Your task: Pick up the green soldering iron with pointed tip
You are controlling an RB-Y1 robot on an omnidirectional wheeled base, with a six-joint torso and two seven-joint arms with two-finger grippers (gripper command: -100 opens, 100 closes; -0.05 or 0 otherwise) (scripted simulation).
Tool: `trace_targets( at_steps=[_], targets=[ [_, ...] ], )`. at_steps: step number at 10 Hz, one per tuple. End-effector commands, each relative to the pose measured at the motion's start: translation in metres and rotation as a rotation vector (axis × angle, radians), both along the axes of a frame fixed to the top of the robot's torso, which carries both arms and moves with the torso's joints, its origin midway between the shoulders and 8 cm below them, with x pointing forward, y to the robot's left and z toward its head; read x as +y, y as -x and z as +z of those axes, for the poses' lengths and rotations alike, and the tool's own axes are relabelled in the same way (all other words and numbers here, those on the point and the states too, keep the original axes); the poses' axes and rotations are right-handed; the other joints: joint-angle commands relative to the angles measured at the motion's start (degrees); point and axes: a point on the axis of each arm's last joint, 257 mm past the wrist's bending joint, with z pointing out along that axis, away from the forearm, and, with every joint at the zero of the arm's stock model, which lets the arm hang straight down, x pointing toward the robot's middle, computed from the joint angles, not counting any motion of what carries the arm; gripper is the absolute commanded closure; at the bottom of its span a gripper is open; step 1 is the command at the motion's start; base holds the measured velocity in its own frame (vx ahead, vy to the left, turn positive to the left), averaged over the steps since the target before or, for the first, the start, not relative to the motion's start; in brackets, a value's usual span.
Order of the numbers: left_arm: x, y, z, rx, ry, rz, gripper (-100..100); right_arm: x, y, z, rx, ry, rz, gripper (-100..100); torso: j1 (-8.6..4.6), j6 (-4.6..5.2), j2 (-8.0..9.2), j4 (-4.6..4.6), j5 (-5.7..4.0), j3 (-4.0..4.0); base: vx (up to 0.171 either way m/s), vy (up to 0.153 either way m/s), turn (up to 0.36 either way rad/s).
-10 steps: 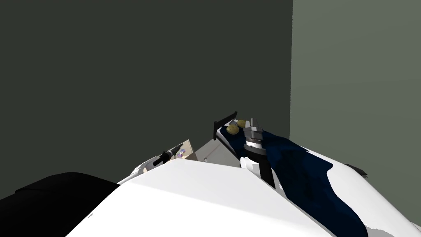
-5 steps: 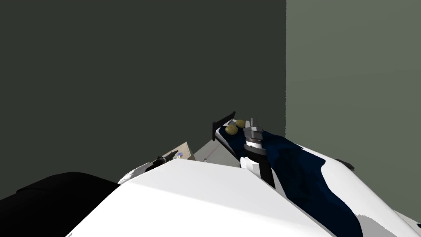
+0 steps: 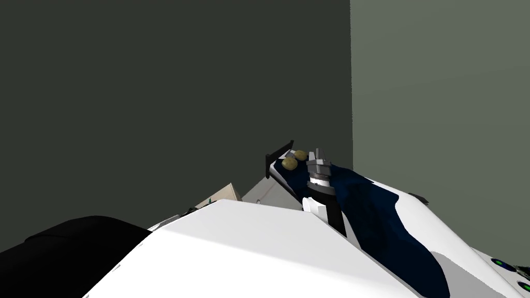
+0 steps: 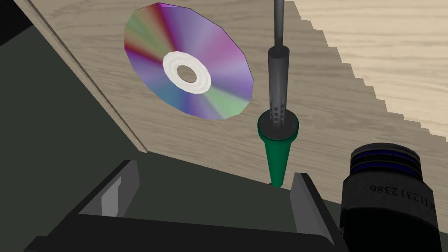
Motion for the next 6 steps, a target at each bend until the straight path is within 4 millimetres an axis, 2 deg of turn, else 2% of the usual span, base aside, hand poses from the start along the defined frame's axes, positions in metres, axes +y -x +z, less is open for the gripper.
trace_targets(
  at_steps=[1, 3, 4, 5, 6],
  targets=[
    [0.005, 0.029, -0.011, 0.073, -0.030, -0.026, -100, 0.000, 0.000, 0.000, 0.000, 0.000, 0.000, 0, 0.00, 0.00, 0.00, 0.00, 0.00, 0.00, 0.104, 0.040, -0.108],
    [0.007, 0.063, -0.022, 0.145, -0.052, -0.056, -100, 0.000, 0.000, 0.000, 0.000, 0.000, 0.000, 0, -0.01, -0.01, 0.00, -0.01, 0.00, -0.01, 0.091, 0.037, -0.103],
    [0.005, 0.089, -0.030, 0.197, -0.061, -0.082, -100, 0.000, 0.000, 0.000, 0.000, 0.000, 0.000, 0, -0.04, 0.00, 0.02, 0.00, -0.02, 0.01, 0.092, 0.044, -0.136],
    [-0.002, 0.084, -0.030, 0.188, -0.050, -0.089, -100, 0.000, 0.000, 0.000, 0.000, 0.000, 0.000, 0, -0.03, -0.01, 0.03, 0.00, -0.01, 0.01, 0.058, 0.045, -0.039],
    [0.005, 0.089, -0.030, 0.197, -0.061, -0.082, -100, 0.000, 0.000, 0.000, 0.000, 0.000, 0.000, 0, -0.03, -0.02, 0.12, 0.02, 0.00, 0.06, 0.016, 0.018, 0.012]
  ],
)
